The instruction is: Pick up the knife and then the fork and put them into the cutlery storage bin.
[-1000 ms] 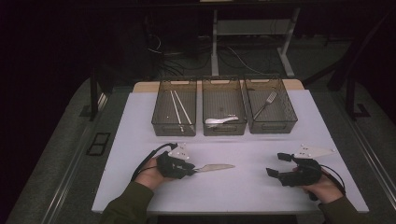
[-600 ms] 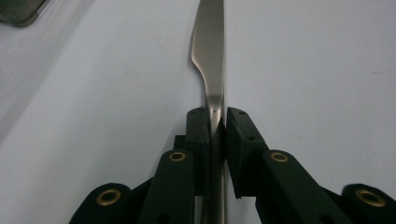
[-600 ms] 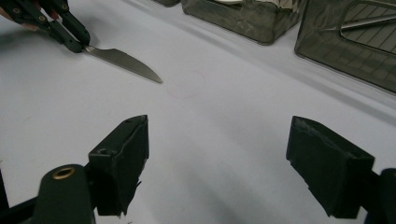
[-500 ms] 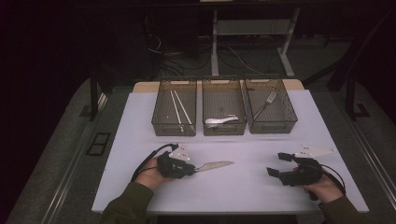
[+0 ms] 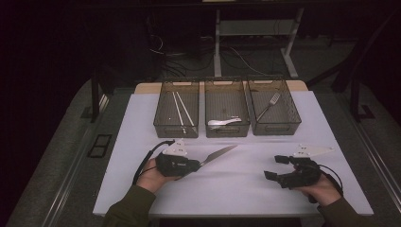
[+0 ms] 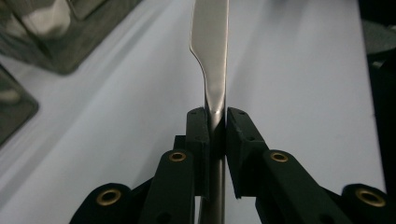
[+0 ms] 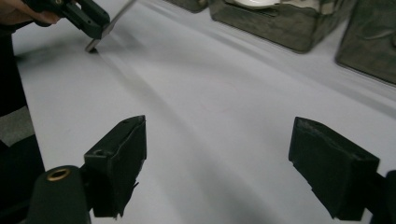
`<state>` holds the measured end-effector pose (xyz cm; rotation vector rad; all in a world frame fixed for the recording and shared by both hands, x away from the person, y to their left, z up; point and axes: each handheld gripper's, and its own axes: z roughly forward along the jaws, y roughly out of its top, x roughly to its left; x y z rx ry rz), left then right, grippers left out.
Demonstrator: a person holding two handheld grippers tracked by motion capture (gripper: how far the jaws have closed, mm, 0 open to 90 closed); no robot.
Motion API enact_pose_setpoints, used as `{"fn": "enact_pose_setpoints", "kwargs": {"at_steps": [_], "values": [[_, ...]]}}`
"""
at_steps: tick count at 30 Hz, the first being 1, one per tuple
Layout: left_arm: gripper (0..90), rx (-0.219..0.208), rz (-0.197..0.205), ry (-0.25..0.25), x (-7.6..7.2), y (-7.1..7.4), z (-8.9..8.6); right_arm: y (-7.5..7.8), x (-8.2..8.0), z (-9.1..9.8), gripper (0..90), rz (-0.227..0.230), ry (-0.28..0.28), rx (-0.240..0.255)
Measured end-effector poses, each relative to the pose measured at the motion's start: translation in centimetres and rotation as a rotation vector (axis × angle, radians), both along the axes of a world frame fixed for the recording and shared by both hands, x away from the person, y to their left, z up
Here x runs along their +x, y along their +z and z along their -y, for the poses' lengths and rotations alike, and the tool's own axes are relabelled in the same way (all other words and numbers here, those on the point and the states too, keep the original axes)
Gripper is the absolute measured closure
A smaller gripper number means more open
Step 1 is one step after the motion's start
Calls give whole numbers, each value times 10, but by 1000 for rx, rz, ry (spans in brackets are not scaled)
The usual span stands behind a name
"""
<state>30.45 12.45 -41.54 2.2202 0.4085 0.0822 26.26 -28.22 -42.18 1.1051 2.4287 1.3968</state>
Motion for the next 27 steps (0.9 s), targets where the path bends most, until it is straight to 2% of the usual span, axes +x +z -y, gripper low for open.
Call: {"fn": "enact_pose_setpoints", "kwargs": {"at_steps": [3,7,10,14,18,19,20,23,26,27], "values": [[793,-32,8,-2,-2,6,7,2,3,-10,180,-5,25,9],[793,-61,20,-3,-6,13,21,7,9,-24,184,13,62,71],[793,-74,28,13,-6,15,31,12,12,-33,184,47,73,110],[793,-83,39,56,-4,16,43,16,14,-41,183,58,80,161],[794,-100,61,100,-3,19,55,24,18,-54,178,36,73,129],[793,-107,63,114,-4,20,59,26,19,-57,178,26,72,142],[793,-110,64,125,-4,21,62,29,21,-60,199,29,59,151],[794,-110,80,149,-5,23,70,36,25,-67,336,40,53,208],[793,-114,93,163,-6,23,78,41,31,-75,451,45,64,223],[793,-130,91,172,-7,23,81,41,33,-78,472,36,61,228]]}}
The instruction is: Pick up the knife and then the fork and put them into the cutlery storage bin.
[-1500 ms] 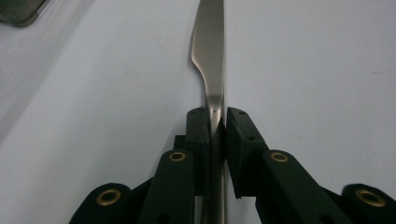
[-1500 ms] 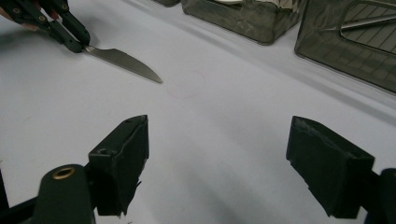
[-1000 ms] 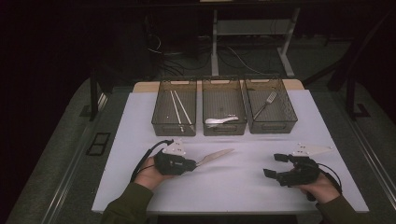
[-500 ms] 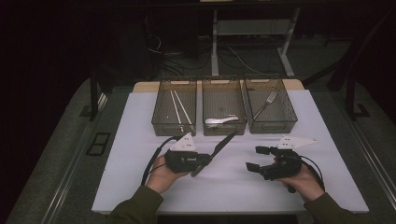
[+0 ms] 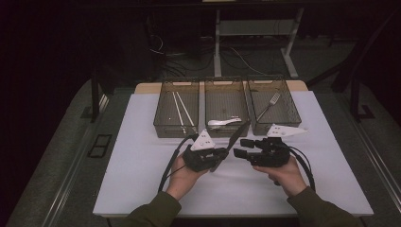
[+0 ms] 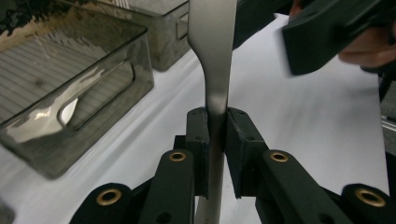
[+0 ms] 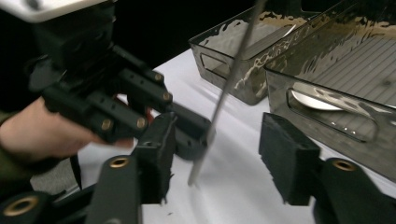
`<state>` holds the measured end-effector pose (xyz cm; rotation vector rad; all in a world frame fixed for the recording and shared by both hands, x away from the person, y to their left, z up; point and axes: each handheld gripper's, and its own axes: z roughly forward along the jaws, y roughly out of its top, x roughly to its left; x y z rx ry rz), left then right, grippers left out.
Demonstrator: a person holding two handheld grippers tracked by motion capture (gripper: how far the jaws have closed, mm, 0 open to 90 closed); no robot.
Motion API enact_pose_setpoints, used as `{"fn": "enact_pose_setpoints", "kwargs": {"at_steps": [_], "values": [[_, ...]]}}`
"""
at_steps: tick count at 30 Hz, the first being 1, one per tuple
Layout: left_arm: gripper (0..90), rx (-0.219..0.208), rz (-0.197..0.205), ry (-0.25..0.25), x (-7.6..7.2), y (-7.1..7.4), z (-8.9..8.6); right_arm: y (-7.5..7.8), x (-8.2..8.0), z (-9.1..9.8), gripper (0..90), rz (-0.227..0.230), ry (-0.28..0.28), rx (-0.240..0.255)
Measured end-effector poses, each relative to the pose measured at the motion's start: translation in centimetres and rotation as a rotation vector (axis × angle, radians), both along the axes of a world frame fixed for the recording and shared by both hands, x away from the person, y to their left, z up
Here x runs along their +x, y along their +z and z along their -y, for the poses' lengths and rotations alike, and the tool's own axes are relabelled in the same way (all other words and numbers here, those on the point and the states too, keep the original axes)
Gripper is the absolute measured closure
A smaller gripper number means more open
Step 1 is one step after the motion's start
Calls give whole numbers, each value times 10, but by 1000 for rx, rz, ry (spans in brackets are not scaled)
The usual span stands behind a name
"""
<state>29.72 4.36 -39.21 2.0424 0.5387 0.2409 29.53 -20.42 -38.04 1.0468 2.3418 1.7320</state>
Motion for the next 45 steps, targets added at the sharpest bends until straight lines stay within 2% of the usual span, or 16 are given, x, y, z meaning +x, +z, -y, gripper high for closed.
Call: {"fn": "enact_pose_setpoints", "kwargs": {"at_steps": [4,8,10,15,21,23,26,31,36,42,45], "values": [[793,6,20,12,-1,1,6,-1,7,-8,617,-5,-8,22],[793,-9,30,44,-3,2,9,-1,12,-10,752,-11,-21,40],[793,-14,38,45,-4,2,10,-1,13,-10,812,1,-28,49],[797,-23,38,44,-4,2,10,-2,15,-9,882,1,-9,72],[788,-46,27,35,-4,0,10,0,13,-8,886,20,0,54],[747,-50,14,31,-3,0,8,1,13,-8,886,28,-1,47],[677,-44,5,28,-3,-2,-1,3,13,-4,886,38,-4,27],[566,-29,10,16,-3,-8,-26,8,15,9,886,45,-25,5],[464,-29,-16,8,-7,-12,-53,17,19,28,885,38,-57,-22],[386,-27,-16,9,-13,-14,-83,40,24,64,886,72,-147,-50],[355,-47,-21,30,-14,-16,-96,55,29,84,886,91,-196,-48]]}}
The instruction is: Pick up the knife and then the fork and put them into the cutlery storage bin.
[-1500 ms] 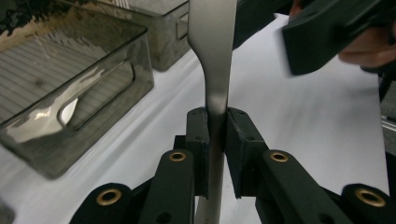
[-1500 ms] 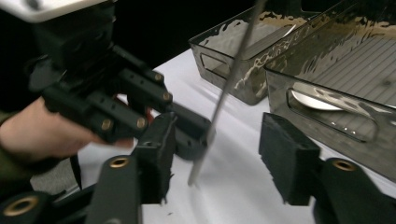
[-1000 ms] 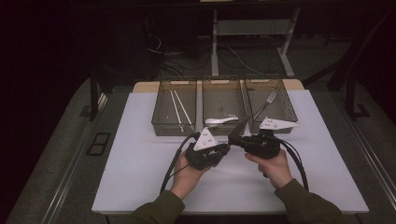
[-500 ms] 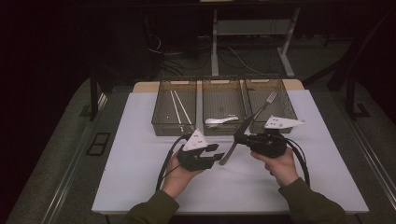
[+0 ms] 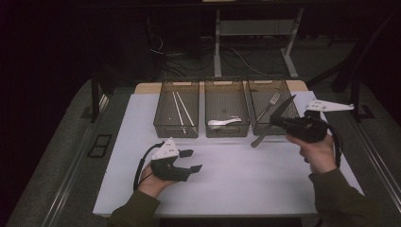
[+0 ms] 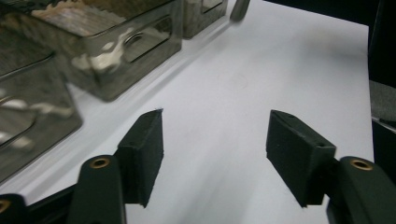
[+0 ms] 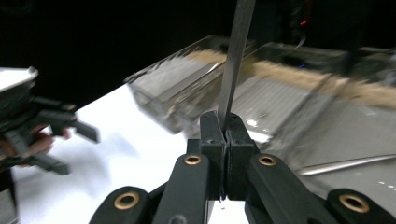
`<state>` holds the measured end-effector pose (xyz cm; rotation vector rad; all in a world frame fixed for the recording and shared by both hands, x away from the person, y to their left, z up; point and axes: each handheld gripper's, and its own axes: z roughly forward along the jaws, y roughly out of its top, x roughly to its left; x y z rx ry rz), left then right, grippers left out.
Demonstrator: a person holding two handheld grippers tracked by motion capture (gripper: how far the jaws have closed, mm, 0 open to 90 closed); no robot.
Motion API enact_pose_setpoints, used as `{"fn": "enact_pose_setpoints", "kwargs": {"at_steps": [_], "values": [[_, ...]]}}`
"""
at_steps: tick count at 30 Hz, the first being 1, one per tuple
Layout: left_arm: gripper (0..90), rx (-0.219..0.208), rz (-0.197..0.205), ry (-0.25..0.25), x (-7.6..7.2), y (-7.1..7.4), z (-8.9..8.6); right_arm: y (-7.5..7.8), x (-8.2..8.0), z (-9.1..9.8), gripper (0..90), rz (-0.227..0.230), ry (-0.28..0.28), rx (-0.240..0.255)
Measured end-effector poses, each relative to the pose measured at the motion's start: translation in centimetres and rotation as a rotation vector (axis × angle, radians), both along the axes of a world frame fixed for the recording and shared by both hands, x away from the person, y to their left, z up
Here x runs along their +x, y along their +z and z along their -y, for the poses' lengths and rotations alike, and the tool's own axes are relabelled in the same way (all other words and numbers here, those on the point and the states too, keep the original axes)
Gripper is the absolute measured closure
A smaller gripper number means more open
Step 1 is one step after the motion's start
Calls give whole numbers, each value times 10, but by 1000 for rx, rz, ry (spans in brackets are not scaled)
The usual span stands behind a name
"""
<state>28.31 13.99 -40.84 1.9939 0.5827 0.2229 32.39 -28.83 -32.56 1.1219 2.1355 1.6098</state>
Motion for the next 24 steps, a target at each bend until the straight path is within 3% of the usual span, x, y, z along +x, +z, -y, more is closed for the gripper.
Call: {"fn": "enact_pose_setpoints", "kwargs": {"at_steps": [8,14,19,24], "values": [[261,11,-10,30,-3,-10,-23,32,24,43,886,34,-137,-34],[133,18,-28,60,-4,-14,-32,47,52,57,886,35,-215,-134],[13,14,-46,81,-2,-15,-32,45,77,62,886,-11,-255,-199],[0,18,-54,77,-1,-16,-30,28,94,63,886,-83,-270,-272]]}}
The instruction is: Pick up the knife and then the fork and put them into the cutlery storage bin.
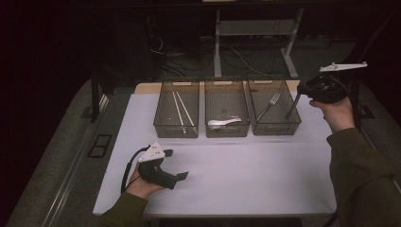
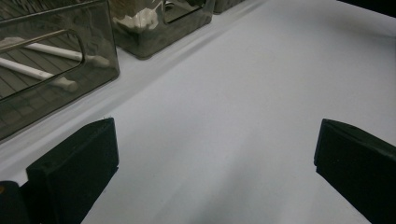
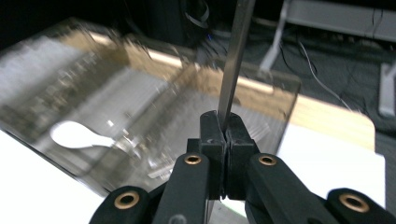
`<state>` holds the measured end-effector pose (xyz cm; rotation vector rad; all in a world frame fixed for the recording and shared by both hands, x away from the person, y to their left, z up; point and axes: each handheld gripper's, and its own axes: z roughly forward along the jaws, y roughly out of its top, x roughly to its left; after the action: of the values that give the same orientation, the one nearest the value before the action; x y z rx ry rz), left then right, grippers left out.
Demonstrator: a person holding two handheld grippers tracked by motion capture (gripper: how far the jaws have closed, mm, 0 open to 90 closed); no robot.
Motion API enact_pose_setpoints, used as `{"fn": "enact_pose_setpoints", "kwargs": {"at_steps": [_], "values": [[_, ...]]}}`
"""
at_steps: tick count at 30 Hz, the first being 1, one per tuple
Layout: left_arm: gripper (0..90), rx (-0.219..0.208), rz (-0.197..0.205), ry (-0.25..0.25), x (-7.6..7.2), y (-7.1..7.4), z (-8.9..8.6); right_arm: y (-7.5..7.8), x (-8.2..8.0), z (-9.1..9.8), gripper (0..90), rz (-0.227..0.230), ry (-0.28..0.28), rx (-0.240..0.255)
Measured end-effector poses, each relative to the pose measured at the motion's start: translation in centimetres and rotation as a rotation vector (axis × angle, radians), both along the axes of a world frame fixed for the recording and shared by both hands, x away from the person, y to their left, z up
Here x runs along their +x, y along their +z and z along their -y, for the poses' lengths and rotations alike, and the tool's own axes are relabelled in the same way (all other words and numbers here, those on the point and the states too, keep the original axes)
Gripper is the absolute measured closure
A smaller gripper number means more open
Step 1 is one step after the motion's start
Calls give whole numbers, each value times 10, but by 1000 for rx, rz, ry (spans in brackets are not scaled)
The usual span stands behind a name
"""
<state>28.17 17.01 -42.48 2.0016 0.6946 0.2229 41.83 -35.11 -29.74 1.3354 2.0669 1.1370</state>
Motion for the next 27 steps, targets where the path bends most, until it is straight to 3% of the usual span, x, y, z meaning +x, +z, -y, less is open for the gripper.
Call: {"fn": "enact_pose_setpoints", "kwargs": {"at_steps": [5,14,20,27], "values": [[0,4,-5,-11,-1,0,2,-12,8,2,885,-53,-26,-59],[0,6,-2,-20,-1,1,4,-31,22,1,885,-177,3,-135],[0,5,-4,-26,-1,1,5,-37,37,-10,885,-187,19,-149],[0,1,-7,-29,-1,1,6,-54,58,-22,884,-157,4,-130]]}}
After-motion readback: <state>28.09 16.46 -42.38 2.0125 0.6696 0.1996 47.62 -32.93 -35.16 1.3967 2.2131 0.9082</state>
